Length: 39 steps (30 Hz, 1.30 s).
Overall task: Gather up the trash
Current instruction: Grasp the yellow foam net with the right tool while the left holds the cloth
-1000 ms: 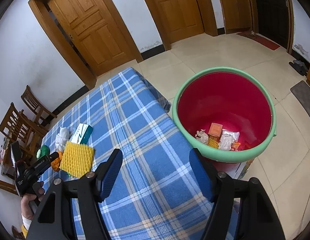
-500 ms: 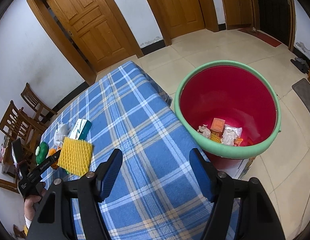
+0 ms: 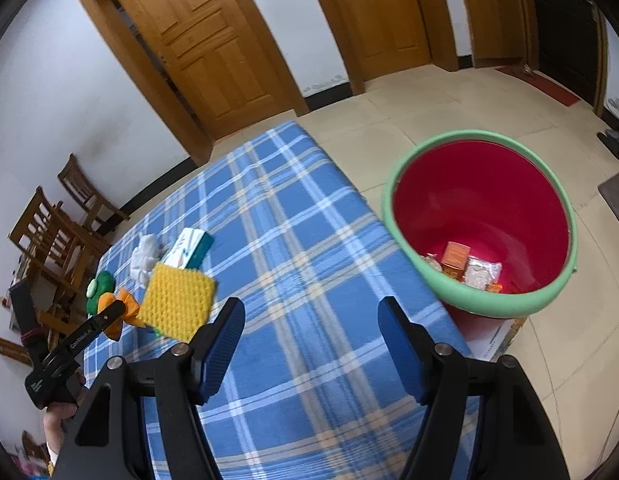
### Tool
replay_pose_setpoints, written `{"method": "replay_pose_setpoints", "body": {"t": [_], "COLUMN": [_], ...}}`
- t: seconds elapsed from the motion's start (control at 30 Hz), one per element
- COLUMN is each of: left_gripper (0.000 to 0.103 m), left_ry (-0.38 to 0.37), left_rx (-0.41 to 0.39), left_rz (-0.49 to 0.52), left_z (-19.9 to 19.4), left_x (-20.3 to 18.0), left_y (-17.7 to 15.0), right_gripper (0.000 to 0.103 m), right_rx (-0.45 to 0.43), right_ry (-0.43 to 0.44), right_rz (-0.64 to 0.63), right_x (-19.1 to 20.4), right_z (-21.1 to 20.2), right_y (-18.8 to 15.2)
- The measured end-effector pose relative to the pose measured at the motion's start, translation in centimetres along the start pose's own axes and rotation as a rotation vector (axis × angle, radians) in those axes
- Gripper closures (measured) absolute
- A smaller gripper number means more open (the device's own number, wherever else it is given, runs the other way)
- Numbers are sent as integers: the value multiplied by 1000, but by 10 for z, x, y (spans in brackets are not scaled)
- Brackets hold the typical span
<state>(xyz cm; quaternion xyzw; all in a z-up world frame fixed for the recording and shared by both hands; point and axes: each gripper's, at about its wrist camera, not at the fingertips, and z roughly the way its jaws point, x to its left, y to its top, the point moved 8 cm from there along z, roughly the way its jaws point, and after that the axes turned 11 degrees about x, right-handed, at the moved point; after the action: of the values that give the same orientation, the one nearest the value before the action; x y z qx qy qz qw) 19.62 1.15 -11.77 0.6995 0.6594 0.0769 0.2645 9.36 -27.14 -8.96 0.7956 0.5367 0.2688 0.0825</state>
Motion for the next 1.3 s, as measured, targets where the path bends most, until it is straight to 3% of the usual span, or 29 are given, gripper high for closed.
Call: {"method": "replay_pose_setpoints", "body": {"t": [0.3, 0.57, 1.07, 1.3], "left_gripper": [78, 78, 78, 78], "left_ry": [4, 12, -43, -56], "left_rx": [-60, -103, -104, -111], "left_rz": [-24, -59, -132, -153], "left_z": [-36, -55, -40, -41], "left_x": [10, 33, 85, 93], "left_y": [-11, -19, -29, -29], "right_gripper": [31, 31, 29, 30], "right_rx": [-1, 51, 170, 159], "right_ry": [36, 56, 32, 20], "right_rz": [-82, -140, -165, -190], "right_x": [41, 87, 146, 154], "right_z": [7, 37, 113, 121], "right_y": [1, -2, -11, -10]}}
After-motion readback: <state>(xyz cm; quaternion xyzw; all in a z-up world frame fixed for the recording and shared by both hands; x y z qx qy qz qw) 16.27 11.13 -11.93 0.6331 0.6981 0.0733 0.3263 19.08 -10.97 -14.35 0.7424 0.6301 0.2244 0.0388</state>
